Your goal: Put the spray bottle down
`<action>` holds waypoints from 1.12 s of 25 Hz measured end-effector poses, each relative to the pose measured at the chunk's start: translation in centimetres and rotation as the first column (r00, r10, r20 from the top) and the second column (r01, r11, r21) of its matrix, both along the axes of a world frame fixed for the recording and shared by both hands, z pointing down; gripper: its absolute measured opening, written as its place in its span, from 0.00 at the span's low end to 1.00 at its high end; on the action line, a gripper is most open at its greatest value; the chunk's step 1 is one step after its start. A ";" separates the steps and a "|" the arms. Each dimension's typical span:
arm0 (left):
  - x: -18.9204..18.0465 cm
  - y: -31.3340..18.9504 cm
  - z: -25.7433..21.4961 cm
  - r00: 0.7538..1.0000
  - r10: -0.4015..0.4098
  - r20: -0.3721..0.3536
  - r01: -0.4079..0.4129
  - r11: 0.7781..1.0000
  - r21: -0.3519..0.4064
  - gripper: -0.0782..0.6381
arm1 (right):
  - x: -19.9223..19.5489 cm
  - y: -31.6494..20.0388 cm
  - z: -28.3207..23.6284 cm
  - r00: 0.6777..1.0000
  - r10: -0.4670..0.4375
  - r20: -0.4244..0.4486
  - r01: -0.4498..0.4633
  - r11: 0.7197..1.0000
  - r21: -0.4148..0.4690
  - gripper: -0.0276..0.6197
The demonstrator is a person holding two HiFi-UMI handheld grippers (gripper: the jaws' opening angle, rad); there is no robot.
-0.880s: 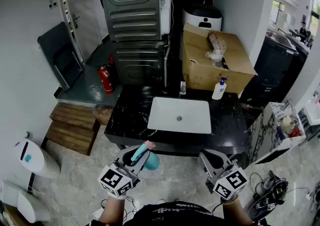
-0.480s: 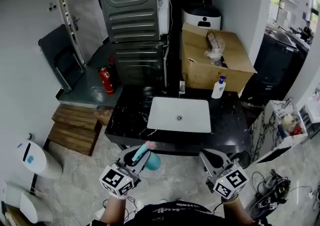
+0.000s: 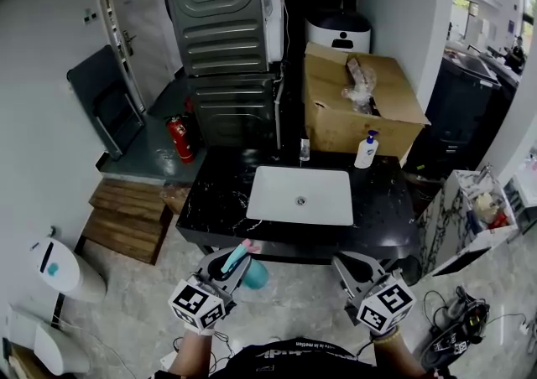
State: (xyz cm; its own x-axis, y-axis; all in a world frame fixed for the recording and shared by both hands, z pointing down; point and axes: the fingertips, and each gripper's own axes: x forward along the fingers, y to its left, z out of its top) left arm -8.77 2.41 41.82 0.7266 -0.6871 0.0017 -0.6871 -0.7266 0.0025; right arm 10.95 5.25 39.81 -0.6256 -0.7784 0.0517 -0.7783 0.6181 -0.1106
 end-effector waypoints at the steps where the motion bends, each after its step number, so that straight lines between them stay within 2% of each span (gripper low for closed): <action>1: 0.1 0.0 0.1 1.000 0.001 0.003 -0.001 1.000 -0.001 0.24 | 0.0 0.0 0.1 1.000 -0.003 -0.004 0.003 1.000 -0.003 0.10; 22: 5.1 0.2 -0.2 0.998 -0.030 0.055 0.030 1.000 0.006 0.24 | 4.6 0.3 2.7 0.997 -0.065 0.042 0.067 0.996 -0.052 0.10; 28: 7.0 -0.7 0.1 0.998 -0.033 0.055 0.033 0.999 0.003 0.24 | 7.2 1.2 3.5 0.997 -0.039 0.059 0.042 0.998 -0.047 0.10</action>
